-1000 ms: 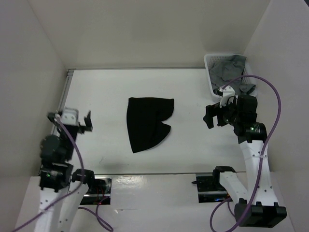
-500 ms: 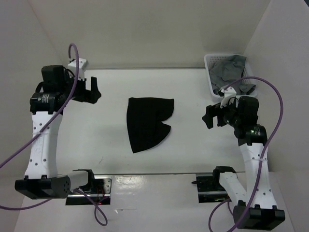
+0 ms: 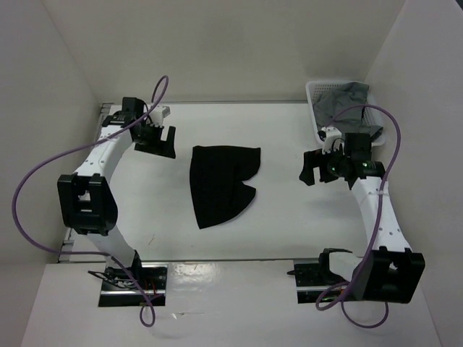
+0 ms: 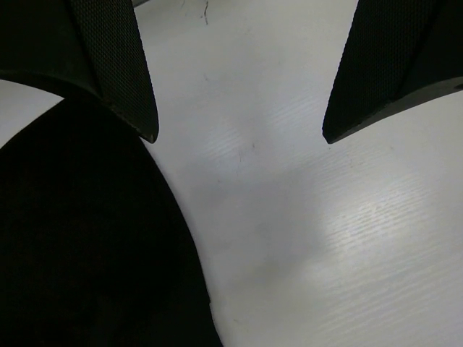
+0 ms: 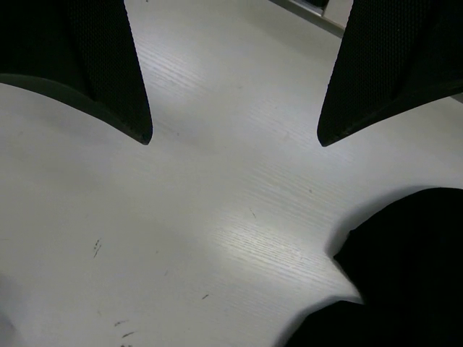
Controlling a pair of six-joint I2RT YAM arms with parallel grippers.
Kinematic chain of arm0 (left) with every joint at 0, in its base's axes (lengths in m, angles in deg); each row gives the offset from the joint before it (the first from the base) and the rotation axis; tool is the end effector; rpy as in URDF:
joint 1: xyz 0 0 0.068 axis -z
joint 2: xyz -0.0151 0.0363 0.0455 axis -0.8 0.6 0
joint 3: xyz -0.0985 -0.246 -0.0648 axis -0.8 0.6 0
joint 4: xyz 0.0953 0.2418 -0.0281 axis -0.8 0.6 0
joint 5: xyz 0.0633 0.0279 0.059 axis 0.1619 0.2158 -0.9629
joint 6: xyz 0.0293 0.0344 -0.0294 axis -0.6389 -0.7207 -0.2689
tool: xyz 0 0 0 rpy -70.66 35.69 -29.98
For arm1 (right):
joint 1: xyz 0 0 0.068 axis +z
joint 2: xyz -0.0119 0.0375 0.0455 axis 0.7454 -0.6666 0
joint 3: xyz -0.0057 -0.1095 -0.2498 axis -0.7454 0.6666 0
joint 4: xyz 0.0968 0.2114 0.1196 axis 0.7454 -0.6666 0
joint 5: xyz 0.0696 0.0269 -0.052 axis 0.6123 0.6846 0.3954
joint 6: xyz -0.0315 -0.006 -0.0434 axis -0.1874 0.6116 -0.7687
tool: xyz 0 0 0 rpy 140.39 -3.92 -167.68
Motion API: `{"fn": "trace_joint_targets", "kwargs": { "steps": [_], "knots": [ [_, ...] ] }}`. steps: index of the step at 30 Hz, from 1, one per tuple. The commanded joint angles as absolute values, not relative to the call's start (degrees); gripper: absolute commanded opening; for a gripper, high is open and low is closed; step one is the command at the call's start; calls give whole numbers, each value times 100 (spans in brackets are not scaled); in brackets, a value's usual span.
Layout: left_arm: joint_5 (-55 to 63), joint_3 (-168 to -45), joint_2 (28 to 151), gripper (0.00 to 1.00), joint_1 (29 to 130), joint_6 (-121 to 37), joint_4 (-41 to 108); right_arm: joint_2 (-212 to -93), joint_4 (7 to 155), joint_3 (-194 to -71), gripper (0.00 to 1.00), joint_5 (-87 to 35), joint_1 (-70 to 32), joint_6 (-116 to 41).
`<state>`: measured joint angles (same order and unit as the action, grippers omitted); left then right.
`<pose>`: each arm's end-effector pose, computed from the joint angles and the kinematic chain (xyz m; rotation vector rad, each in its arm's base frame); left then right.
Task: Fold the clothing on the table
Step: Move the skirt to the center of the board, then flatten the skirt out
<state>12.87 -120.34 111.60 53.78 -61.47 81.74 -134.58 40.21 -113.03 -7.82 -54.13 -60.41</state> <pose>0.3641 -0.0148 0.2947 0.2932 2.5213 -0.3427 0.2239 -0.0080 0.3003 -0.4055 2.2972 0.3433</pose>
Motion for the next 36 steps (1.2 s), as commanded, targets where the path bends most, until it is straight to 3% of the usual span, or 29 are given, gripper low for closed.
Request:
{"fn": "trace_joint_targets", "kwargs": {
  "steps": [1,5,7,12,25,31,36],
  "knots": [
    [1455,-11953,11448,100,5463,-5418,6888,-13756,4301,-11424,99,-867,-5478,-6093],
    [1763,-11953,12177,87,5541,-4380,6350,-14204,4301,-11538,99,-867,-5478,-6145],
    [1457,-12111,12372,86,5603,-4221,6349,-14310,4249,-11538,99,-867,-5548,-6145],
    [1755,-12303,12908,86,5814,-3869,5945,-14521,4248,-11661,99,-867,-5610,-6145],
    [815,-13008,13866,86,6359,-3816,5699,-14855,4064,-11864,99,-972,-5610,-6145],
    [814,-13061,13928,77,6412,-3921,5699,-14855,4064,-11811,99,-972,-5610,-6145],
    [778,-13061,13981,54,6412,-3983,5699,-14855,4064,-11759,99,-972,-5610,-6145]
  ]
}}
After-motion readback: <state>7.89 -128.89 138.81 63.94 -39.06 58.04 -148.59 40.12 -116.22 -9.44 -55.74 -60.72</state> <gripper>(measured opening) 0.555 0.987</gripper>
